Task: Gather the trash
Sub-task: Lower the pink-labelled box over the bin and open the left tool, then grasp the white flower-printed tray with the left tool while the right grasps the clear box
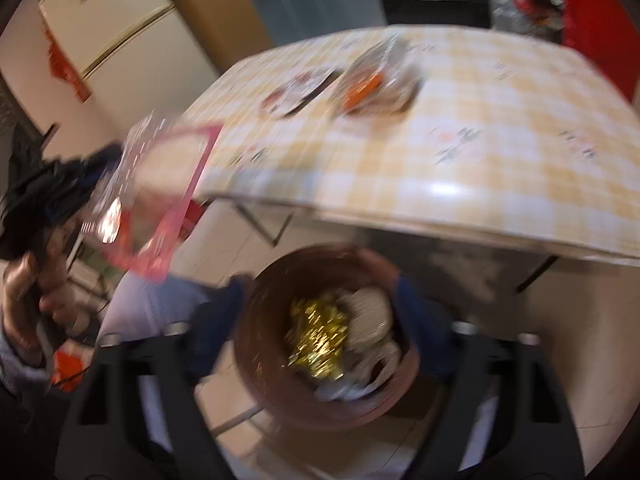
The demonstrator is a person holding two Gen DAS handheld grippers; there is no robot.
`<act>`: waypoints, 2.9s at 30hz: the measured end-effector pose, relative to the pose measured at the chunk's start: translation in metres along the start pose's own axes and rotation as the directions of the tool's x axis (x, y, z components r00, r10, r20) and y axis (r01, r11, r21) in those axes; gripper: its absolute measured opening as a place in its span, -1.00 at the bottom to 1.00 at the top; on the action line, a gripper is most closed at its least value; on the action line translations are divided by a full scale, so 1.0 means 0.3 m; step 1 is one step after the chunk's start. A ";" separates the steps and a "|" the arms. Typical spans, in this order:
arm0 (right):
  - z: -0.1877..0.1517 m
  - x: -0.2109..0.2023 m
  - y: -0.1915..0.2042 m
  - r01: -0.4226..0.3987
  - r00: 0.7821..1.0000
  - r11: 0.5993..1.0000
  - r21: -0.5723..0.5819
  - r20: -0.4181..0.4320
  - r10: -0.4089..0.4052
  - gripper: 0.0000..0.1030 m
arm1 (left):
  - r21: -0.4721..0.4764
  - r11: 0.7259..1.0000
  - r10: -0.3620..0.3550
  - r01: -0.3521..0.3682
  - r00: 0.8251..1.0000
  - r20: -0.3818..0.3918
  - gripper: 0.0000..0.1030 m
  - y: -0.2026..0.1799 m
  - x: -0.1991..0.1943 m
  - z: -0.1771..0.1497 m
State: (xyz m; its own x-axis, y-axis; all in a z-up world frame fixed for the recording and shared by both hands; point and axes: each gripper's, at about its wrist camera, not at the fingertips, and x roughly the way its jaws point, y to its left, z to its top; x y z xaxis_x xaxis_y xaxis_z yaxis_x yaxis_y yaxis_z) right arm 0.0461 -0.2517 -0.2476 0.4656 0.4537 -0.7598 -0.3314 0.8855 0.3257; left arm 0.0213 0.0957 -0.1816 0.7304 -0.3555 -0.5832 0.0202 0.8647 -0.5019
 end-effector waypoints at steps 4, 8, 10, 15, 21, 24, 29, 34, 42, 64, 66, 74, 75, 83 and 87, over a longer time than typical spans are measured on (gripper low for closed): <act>0.032 -0.048 -0.031 0.055 0.997 0.998 0.025 0.061 -0.056 0.87 | 0.012 1.000 -0.012 0.012 0.999 -0.032 -0.64 -0.018 0.030 -0.014; 0.056 -0.101 -0.075 0.089 0.988 0.994 0.069 0.123 -0.097 0.89 | 0.033 0.999 -0.025 0.027 0.997 -0.067 -0.64 -0.043 0.063 -0.035; 0.063 -0.125 -0.101 0.092 0.984 0.991 0.093 0.141 -0.104 0.89 | 0.036 0.999 -0.037 0.040 0.996 -0.087 -0.64 -0.056 0.079 -0.046; 0.060 -0.161 -0.155 0.114 0.977 0.985 0.133 0.165 -0.135 0.89 | 0.050 0.997 -0.060 0.067 0.989 -0.133 -0.64 -0.084 0.116 -0.072; 0.051 -0.172 -0.193 0.108 0.976 0.979 0.172 0.171 -0.138 0.89 | 0.059 0.992 -0.096 0.107 0.981 -0.171 -0.62 -0.131 0.157 -0.100; 0.051 -0.176 -0.198 0.110 0.975 0.978 0.175 0.174 -0.140 0.89 | 0.042 0.988 -0.133 0.146 0.963 -0.234 -0.23 -0.141 0.203 -0.121; 0.042 -0.165 -0.205 0.108 0.977 0.977 0.181 0.164 -0.138 0.89 | 0.008 0.994 -0.105 0.109 0.972 -0.211 0.22 -0.104 0.205 -0.123; 0.036 -0.138 -0.202 0.103 0.981 0.978 0.182 0.145 -0.130 0.89 | 0.011 0.999 -0.037 0.040 0.984 -0.174 0.29 -0.056 0.185 -0.104; 0.039 -0.110 -0.201 0.111 0.983 0.977 0.185 0.124 -0.135 0.89 | 0.042 0.998 0.049 -0.044 0.989 -0.137 0.33 -0.001 0.176 -0.071; 0.391 0.050 -0.167 0.106 0.986 0.994 0.028 0.127 -0.108 0.89 | 0.259 0.951 0.194 -0.168 0.978 -0.080 0.35 0.036 0.312 0.145; 0.451 0.092 -0.160 0.115 0.987 0.993 -0.004 0.114 -0.114 0.89 | 0.276 0.946 0.200 -0.171 0.976 -0.082 0.35 0.040 0.348 0.175; 0.718 0.343 -0.172 0.097 0.990 0.991 -0.092 0.111 -0.086 0.88 | 0.312 0.931 0.226 -0.191 0.971 -0.081 0.36 0.079 0.521 0.315; 0.752 0.386 -0.179 0.102 0.990 0.990 -0.099 0.109 -0.091 0.88 | 0.306 0.934 0.224 -0.187 0.971 -0.088 0.38 0.089 0.547 0.333; 0.928 0.679 -0.265 0.114 0.993 0.993 -0.036 0.034 -0.113 0.87 | 0.299 0.934 0.238 -0.196 0.965 -0.112 0.46 0.146 0.666 0.390; 0.951 0.744 -0.293 0.072 0.997 0.997 -0.010 -0.012 -0.072 0.59 | 0.303 0.934 0.239 -0.189 0.961 -0.140 0.52 0.169 0.721 0.398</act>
State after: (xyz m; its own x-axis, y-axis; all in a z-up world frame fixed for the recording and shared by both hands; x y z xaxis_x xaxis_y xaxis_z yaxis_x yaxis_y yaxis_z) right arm 0.4133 -0.1997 -0.2854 0.4781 0.3872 -0.7884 -0.3054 0.9149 0.2642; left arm 0.2618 0.1049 -0.2570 0.6110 -0.1842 -0.7699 0.0877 0.9823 -0.1654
